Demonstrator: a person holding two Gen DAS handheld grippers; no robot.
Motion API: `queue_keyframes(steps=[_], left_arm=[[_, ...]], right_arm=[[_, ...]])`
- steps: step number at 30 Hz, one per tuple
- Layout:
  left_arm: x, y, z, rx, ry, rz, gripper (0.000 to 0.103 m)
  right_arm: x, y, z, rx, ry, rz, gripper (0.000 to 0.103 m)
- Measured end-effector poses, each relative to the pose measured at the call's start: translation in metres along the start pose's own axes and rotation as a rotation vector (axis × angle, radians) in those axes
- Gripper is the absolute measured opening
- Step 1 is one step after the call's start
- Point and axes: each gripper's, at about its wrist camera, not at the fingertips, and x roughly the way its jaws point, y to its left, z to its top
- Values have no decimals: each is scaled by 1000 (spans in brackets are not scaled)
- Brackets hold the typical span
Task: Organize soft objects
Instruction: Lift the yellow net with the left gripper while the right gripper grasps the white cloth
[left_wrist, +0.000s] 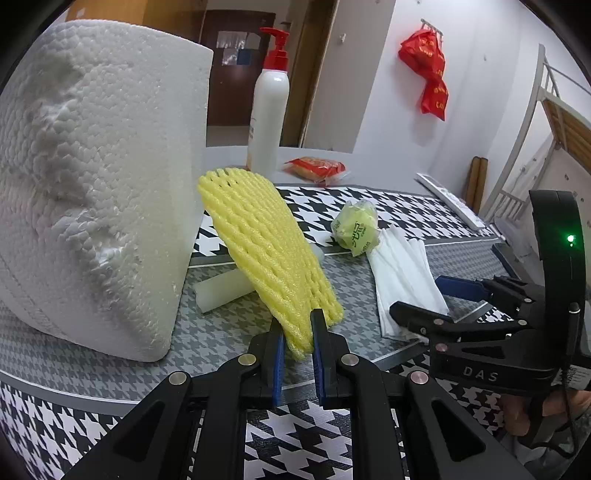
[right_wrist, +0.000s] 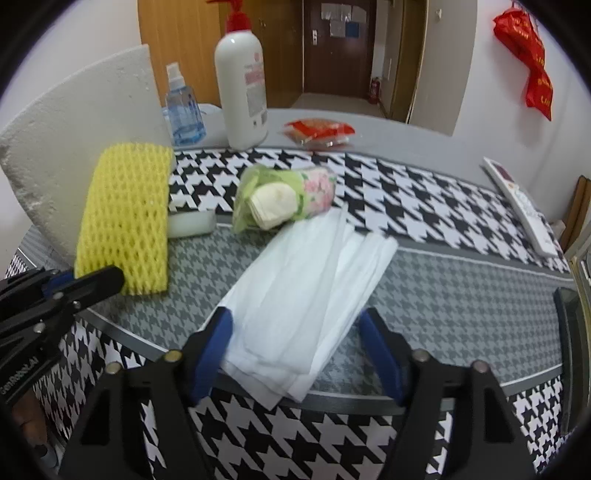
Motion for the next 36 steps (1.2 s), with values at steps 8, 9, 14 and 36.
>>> queue_keyframes(steps=[8,9,14,36], left_arm=[[-4,1,-1,6,-13,5,14],[-6,1,-1,7,-19,4,14],[-9,0,-1,6,-34,11,14],[-56,-20,-5,91,-148,13,14]], right_arm=[[-3,4,-2,-22,-10,5,41],[-3,4,-2,-21,-11,5,38],[-5,2,-3,-10,-22,-6,13],[-87,-2,-12,36,-201,-47,11]])
